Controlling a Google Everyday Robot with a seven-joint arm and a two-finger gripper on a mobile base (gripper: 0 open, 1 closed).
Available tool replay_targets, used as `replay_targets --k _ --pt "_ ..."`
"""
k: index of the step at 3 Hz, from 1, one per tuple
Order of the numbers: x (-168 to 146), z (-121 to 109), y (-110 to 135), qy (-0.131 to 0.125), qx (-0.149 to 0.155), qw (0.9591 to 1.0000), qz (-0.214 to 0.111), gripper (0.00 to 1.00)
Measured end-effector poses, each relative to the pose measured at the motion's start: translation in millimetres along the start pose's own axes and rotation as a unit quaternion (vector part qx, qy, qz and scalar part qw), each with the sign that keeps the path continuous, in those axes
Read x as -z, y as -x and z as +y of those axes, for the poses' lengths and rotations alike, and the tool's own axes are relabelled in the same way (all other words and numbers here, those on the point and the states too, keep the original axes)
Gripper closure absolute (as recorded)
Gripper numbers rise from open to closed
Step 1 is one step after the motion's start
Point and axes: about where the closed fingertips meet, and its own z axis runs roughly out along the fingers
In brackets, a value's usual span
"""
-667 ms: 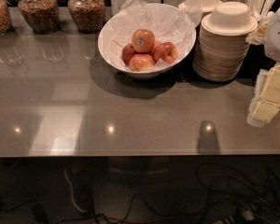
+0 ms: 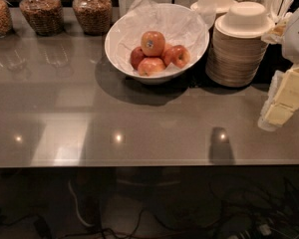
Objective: Pick apple from white bowl
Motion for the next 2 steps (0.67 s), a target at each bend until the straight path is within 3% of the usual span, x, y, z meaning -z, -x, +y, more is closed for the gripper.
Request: replay_targets --k 1,2 --pt "-14 -16 19 -0.025 -0.03 0.9964 -0.076 0.0" --pt "-30 -52 55 -0.055 -0.048 0.9872 -0.142 0.0"
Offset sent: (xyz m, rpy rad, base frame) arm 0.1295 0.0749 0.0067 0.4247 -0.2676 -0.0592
